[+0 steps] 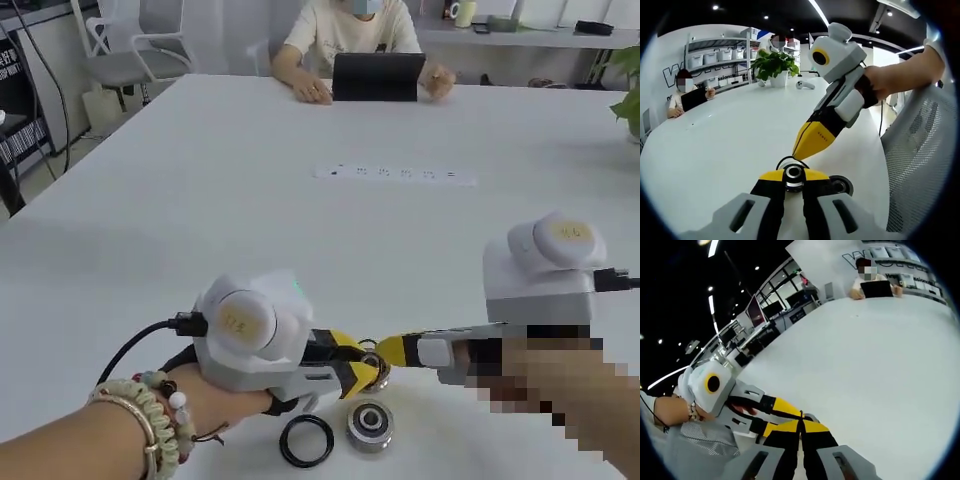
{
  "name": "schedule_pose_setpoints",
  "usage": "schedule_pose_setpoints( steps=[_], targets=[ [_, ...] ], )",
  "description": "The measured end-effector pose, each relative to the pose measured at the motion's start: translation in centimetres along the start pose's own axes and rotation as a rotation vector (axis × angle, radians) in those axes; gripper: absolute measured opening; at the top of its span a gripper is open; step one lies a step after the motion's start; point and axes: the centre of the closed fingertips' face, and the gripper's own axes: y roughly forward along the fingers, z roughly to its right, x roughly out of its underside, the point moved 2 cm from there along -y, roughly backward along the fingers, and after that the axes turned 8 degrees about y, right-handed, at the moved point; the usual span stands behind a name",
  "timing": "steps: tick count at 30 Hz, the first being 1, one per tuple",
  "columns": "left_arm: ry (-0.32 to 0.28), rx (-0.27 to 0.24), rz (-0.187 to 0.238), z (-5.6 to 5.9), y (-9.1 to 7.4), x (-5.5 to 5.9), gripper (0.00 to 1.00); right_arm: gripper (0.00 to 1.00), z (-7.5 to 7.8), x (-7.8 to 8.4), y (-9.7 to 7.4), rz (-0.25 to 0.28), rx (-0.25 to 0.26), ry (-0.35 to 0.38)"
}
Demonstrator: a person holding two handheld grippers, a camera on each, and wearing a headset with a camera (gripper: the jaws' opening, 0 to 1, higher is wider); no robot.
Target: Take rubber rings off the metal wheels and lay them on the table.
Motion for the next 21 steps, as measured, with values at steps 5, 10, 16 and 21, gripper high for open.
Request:
schedule_pose_setpoints(
  steps=[5, 10, 16, 21],
  targets=[
    [-0.022, -0.003, 0.001, 0.0, 0.0, 0.0, 0.07, 0.0, 0.7, 0.1, -0.1, -0.007, 0.012, 0.034],
    [-0.042, 0.013, -0.005, 0.1, 0.0, -0.1, 0.11, 0.0, 0.8, 0.4, -0.1, -0.019, 0.027, 0.025],
    [-0.013, 0.029, -0.034, 0.3, -0.1, -0.1, 0.13, 0.0, 1.2, 0.3, -0.1, -0.02, 0.033, 0.024],
    [-0.015, 0.041, -0.037, 0.3, -0.3, -0.5, 0.17, 0.0, 1.2, 0.2, -0.2, -0.017, 0.034, 0.025]
  ],
)
